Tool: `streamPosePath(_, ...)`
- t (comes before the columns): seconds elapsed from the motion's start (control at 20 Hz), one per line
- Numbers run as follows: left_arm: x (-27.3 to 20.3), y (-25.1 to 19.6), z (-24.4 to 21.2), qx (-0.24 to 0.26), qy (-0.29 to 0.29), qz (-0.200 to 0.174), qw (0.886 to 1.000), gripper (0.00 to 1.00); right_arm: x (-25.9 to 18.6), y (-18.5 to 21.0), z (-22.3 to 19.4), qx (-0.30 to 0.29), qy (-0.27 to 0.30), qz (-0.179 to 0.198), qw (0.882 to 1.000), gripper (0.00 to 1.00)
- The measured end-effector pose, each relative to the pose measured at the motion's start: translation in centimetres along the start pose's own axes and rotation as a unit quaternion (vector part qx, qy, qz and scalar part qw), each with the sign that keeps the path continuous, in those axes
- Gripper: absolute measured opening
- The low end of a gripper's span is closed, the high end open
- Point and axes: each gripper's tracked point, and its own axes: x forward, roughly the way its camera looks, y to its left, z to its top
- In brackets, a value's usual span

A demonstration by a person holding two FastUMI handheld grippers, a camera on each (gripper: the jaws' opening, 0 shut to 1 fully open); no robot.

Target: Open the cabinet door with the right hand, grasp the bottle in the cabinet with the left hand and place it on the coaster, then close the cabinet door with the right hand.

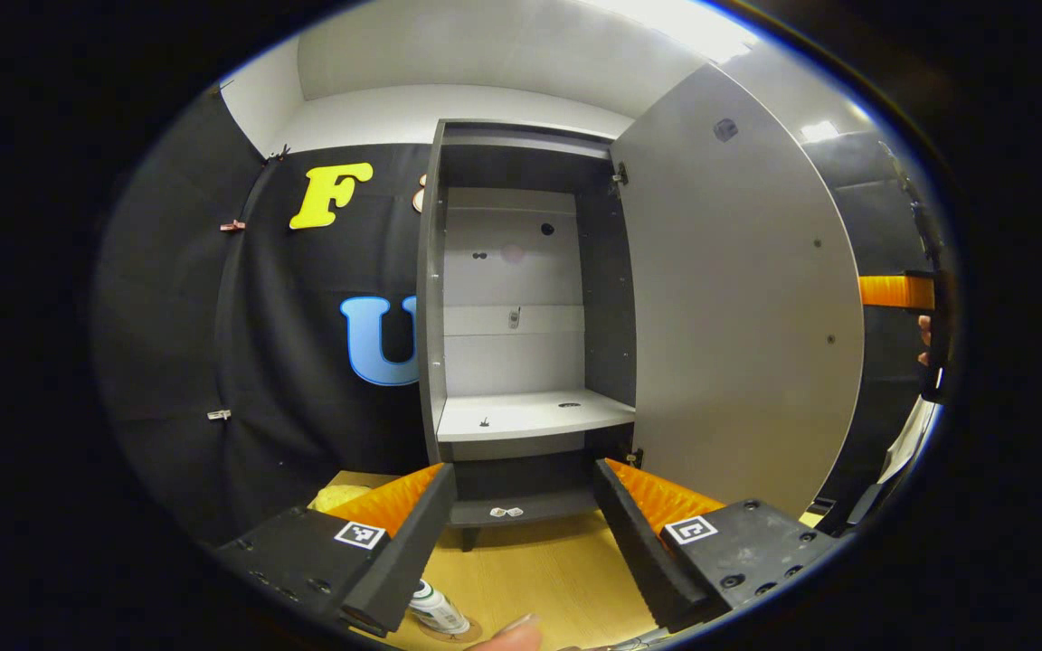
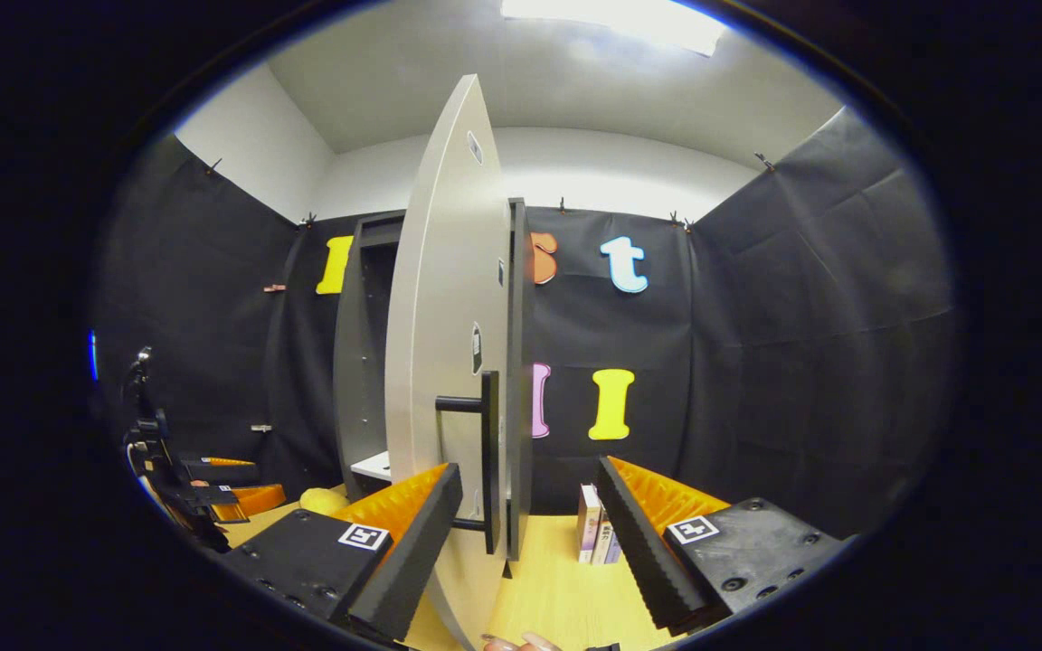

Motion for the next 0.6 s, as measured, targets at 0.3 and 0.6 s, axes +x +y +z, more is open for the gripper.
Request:
streamPosePath(0.3, 0.3, 0.6, 0.5, 0.016, -0.009, -0.028, 0.999, 0.96, 0.6, 5.1, -0.8, 0.018, 0.005, 0.040, 0.999, 0.96)
streamPosePath(0.6, 0.4, 3.7, -0.4, 0.028, -0.001, -0.086, 0.996, 0.96, 3.6, 13.0, -1.3, 0.015, -0.003, 0.043, 0.999, 0.96)
